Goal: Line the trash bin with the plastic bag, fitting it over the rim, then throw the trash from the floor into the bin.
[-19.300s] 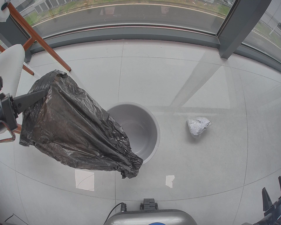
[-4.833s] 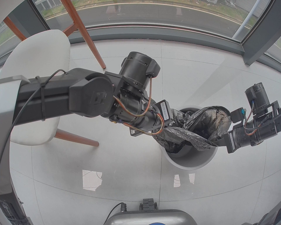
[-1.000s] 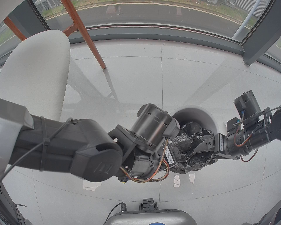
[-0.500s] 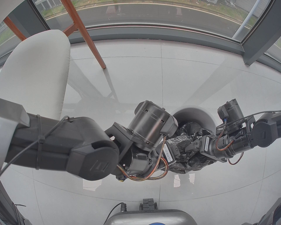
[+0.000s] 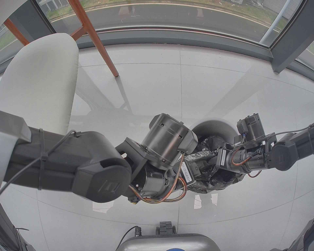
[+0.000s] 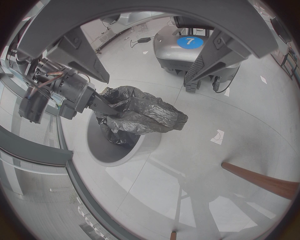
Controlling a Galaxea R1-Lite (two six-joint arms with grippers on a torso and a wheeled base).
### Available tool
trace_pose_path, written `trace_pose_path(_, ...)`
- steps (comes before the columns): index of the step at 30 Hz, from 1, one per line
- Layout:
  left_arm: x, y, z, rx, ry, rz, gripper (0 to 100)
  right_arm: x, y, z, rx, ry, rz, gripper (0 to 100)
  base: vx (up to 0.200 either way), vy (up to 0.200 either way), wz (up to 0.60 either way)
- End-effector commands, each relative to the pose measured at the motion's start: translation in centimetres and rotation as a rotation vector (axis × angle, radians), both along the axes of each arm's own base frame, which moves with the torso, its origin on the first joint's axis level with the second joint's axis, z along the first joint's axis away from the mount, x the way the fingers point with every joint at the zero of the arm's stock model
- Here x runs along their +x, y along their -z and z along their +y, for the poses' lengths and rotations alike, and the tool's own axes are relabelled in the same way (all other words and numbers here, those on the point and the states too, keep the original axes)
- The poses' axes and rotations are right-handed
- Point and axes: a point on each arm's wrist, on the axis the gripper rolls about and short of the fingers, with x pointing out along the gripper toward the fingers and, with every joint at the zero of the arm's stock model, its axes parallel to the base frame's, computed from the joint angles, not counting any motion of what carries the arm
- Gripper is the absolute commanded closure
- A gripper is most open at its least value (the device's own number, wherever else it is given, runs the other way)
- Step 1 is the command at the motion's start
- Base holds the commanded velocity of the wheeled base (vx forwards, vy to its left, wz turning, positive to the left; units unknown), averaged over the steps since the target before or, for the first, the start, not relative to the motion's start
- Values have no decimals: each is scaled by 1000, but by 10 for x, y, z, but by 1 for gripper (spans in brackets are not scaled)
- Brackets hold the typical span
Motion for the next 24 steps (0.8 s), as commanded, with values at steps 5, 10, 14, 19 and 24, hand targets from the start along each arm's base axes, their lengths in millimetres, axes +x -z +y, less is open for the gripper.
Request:
trace_pose_path(5, 0, -1, 1, 0, 1, -5, 0, 8, 2, -2, -45, -36, -85, 100, 0, 0, 0)
trace_pose_path(10, 1, -1, 1, -3, -4, -2, 0, 11, -40, -2, 14, -50, -226, 100, 0, 0, 0)
trace_pose_path(14, 0, 1, 1, 1, -3, 2, 0, 11, -47, -11, 20, -30, -232, 100, 0, 0, 0)
trace_pose_path(19, 0, 2, 1, 6, 2, 2, 0, 5, -65, -16, 70, -53, -272, 100, 0, 0, 0)
trace_pose_path(24, 0, 3, 2, 10, 1, 5, 0, 5, -74, -21, 94, -58, -300, 100, 0, 0, 0)
